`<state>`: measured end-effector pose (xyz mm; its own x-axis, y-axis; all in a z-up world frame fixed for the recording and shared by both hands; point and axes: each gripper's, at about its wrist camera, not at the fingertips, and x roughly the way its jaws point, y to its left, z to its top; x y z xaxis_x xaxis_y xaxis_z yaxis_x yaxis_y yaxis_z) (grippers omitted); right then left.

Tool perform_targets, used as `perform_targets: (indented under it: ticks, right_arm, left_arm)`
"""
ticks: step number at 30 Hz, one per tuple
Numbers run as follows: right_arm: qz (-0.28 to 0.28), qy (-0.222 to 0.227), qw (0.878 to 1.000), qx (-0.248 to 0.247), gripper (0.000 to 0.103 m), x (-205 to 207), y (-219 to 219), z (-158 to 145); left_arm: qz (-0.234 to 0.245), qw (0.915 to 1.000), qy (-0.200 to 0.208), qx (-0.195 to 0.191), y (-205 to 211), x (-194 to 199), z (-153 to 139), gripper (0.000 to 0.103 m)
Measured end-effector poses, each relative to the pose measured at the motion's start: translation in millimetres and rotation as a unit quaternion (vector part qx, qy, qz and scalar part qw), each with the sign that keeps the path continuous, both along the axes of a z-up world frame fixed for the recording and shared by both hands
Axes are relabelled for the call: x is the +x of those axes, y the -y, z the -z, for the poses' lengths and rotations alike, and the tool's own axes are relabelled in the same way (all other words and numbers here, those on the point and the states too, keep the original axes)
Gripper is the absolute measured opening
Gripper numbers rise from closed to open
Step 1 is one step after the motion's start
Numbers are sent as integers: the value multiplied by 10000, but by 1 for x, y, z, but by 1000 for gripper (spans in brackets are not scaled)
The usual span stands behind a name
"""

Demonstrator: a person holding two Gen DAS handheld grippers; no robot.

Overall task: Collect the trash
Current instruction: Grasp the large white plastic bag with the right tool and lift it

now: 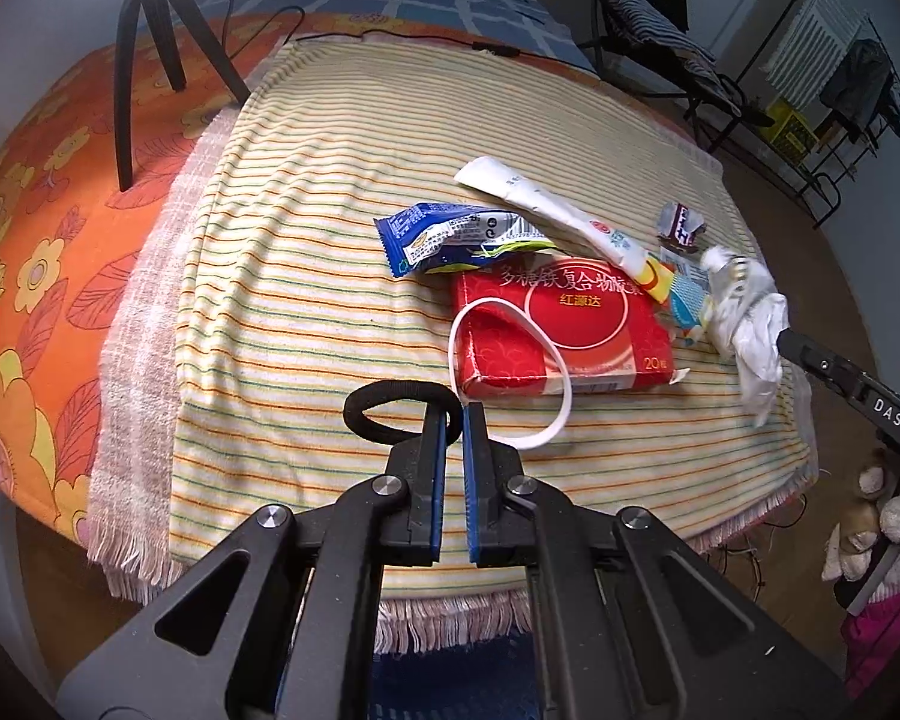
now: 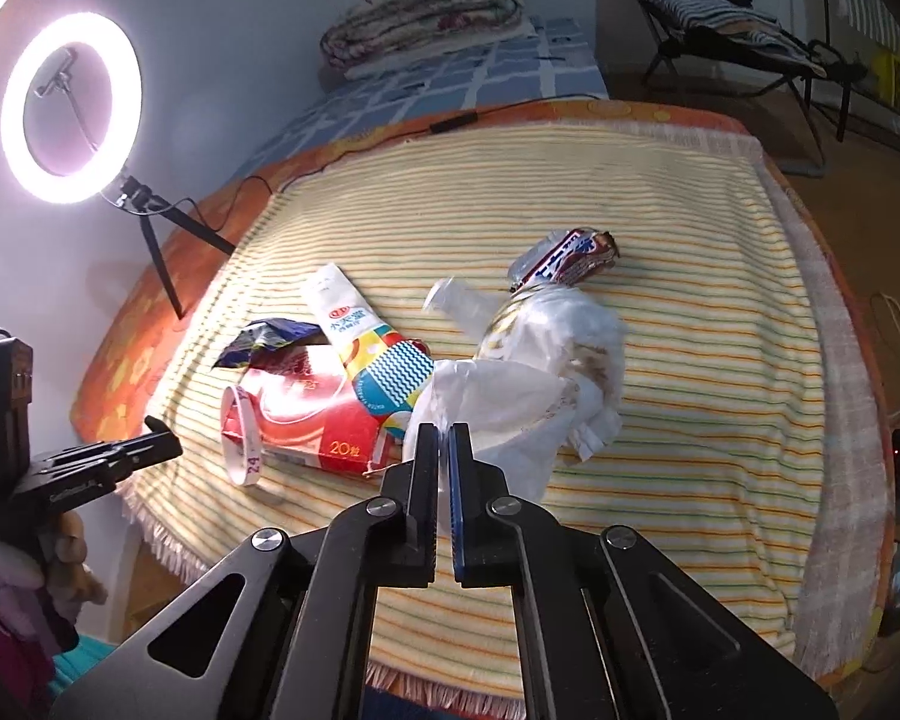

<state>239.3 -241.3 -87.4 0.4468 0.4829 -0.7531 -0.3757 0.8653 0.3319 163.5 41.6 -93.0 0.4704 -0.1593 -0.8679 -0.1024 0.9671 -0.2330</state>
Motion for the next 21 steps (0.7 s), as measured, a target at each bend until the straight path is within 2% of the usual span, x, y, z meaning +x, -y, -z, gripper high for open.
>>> perform_targets:
  ticks: [5, 9, 11, 13, 14, 16, 18, 21]
  right_arm:
    - [-22, 184, 9998, 68, 1, -10, 5, -15]
    - [-70, 350, 9990, -276, 1, -14, -1, -18]
    - [107, 80, 9987, -497, 13, -6, -3, -8]
    - [246, -87, 9979, -594, 60, 4, -4, 2]
    - [289, -43, 9979, -570, 66, 6, -4, 4]
    - [315, 10, 9978, -576, 69, 10, -5, 9]
    - [219, -133, 9968, -753, 69, 19, -13, 20]
    - [89, -358, 9974, -613, 69, 28, -14, 34]
  left_arm:
    - [27, 10000, 48, 9, 2, -6, -4, 3]
    - [15, 10000, 25, 9, 4, -11, -2, 3]
    - [9, 10000, 23, 12, 4, -12, -1, 3]
    - [-8, 10000, 20, 9, 4, -13, -1, 3]
    - [-22, 10000, 22, 10, 3, -13, -1, 3]
    - [-45, 10000, 17, 18, 1, -13, 0, 3]
    - [-66, 10000, 1, 11, 0, -12, 1, 3]
    - [-93, 10000, -6, -5, -3, -11, 1, 3]
